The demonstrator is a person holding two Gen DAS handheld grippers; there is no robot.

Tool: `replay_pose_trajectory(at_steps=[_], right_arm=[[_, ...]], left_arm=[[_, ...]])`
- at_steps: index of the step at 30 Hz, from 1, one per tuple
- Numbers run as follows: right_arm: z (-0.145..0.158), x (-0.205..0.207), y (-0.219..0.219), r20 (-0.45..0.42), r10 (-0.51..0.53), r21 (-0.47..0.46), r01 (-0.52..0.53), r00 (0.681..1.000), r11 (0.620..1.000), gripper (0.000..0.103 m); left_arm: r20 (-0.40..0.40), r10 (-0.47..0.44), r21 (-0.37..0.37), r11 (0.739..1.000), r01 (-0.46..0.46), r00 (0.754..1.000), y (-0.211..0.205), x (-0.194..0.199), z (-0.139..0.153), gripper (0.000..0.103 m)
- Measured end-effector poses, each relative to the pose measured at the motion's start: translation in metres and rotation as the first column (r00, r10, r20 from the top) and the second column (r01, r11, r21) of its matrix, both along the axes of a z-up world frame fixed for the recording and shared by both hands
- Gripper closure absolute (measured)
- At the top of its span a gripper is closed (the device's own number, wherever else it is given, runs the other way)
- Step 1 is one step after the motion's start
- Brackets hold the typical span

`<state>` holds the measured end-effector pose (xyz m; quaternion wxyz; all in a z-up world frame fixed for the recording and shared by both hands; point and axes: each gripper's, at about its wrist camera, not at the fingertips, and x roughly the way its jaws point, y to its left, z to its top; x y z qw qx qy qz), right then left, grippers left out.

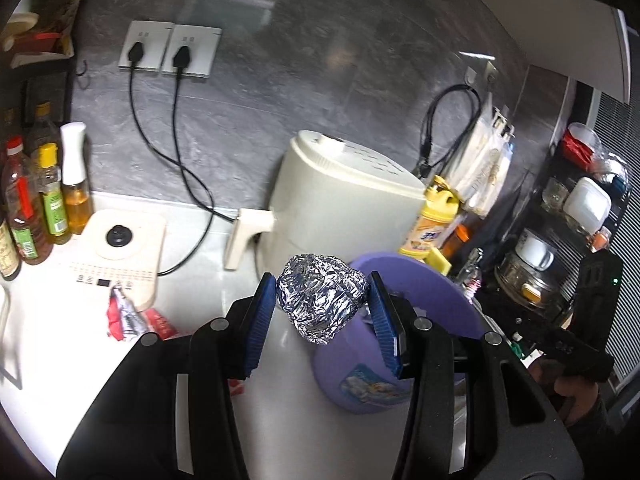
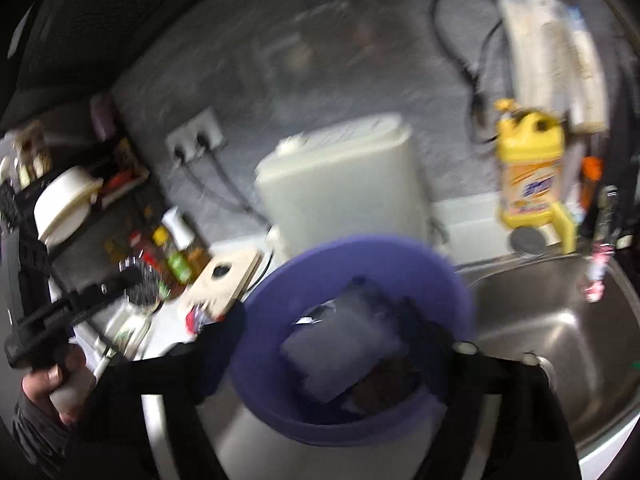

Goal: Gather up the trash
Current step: 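Carry the foil ball and tissue over the purple bucket and release both, then move both open tools back down to the remaining wrappers on the counter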

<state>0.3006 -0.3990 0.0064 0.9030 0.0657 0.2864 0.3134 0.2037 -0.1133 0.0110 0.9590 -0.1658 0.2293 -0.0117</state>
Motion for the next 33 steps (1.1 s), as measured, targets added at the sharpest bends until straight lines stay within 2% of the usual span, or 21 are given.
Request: replay_pose_trajectory(at_steps=[2, 7, 13, 18, 19, 20, 22, 23, 26, 33], right_arm=[[0.003, 0.001, -0.009, 0.006, -0.002, -0.007, 0.002, 1.000, 1.000, 0.022], [0.010, 0.001, -0.032, 0.044, -0.028, 0.002, 0.028, 0.999, 1.000, 0.007], [0.009, -0.004, -0.052, 0.075, -0.087, 0.002, 0.087, 0.993, 0.996, 0.007], [0.004, -0.007, -0.069, 0.045, -0.164, 0.010, 0.164, 0.985, 0.986, 0.007], [0.003, -0.008, -0.071, 0.041, -0.181, 0.004, 0.181, 0.983, 0.983, 0.007], [0.002, -0.010, -0.073, 0.042, -0.206, -0.004, 0.206, 0.978, 0.979, 0.007], [0.001, -0.012, -0.076, 0.049, -0.249, -0.007, 0.250, 0.967, 0.968, 0.007], [0.000, -0.014, -0.075, 0.048, -0.262, -0.005, 0.263, 0.964, 0.965, 0.007], [0.000, -0.018, -0.068, 0.044, -0.271, -0.001, 0.272, 0.961, 0.962, 0.007], [0.012, -0.028, -0.025, 0.121, -0.270, -0.034, 0.276, 0.955, 0.961, 0.007]], left_arm=[[0.003, -0.012, -0.002, 1.000, 0.012, 1.000, -0.009, 0.005, 0.003, 0.056], [-0.002, -0.074, 0.011, 0.997, 0.074, 0.997, -0.038, 0.024, 0.011, 0.056], [-0.035, -0.171, 0.034, 0.985, 0.172, 0.985, -0.073, 0.049, 0.014, 0.055], [-0.036, -0.233, 0.025, 0.972, 0.234, 0.972, -0.087, 0.061, 0.013, 0.053], [-0.038, -0.246, 0.024, 0.969, 0.247, 0.969, -0.089, 0.063, 0.013, 0.048], [-0.040, -0.263, 0.023, 0.964, 0.264, 0.964, -0.092, 0.066, 0.013, 0.034], [-0.030, -0.286, 0.028, 0.957, 0.287, 0.958, -0.094, 0.068, 0.015, 0.017], [-0.017, -0.292, 0.039, 0.955, 0.293, 0.956, -0.093, 0.067, 0.018, 0.013], [-0.001, -0.285, 0.058, 0.957, 0.285, 0.958, -0.083, 0.064, 0.020, 0.006], [-0.030, -0.195, 0.029, 0.980, 0.196, 0.980, -0.019, 0.052, 0.011, 0.006]])
